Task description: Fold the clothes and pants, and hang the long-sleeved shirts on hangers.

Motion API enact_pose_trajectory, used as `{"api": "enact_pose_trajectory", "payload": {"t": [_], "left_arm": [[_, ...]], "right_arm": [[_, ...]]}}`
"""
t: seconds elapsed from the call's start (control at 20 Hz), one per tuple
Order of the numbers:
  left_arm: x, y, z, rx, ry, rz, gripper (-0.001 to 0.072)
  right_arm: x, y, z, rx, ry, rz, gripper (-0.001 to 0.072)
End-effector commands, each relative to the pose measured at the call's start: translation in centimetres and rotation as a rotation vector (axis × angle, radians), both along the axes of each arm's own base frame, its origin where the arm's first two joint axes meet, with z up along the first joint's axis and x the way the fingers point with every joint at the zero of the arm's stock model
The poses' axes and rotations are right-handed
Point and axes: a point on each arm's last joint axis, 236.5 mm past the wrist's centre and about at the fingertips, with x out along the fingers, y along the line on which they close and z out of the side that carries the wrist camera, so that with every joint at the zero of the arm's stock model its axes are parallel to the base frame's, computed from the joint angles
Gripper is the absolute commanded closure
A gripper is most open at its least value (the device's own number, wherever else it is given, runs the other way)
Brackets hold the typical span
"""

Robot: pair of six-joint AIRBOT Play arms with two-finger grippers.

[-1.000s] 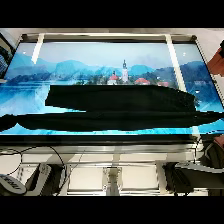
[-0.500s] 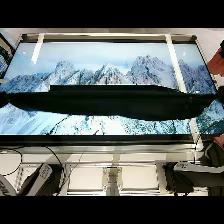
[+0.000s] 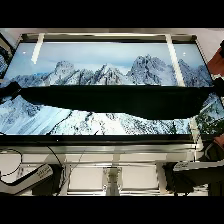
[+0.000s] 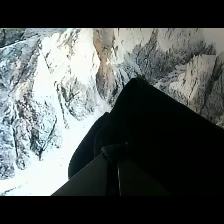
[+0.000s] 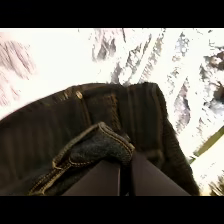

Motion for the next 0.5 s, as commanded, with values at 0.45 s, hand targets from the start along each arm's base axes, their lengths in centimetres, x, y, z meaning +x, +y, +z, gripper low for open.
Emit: {"api": "enact_pose_trajectory", "payload": {"t": [0.45], "left_arm": [[-13.2, 2.2, -4.6, 0.257, 0.417, -0.063, 0.0684]], "right_arm": [[-16.7, -0.5, -5.7, 0.202, 0.217, 0.057, 0.0687]]}}
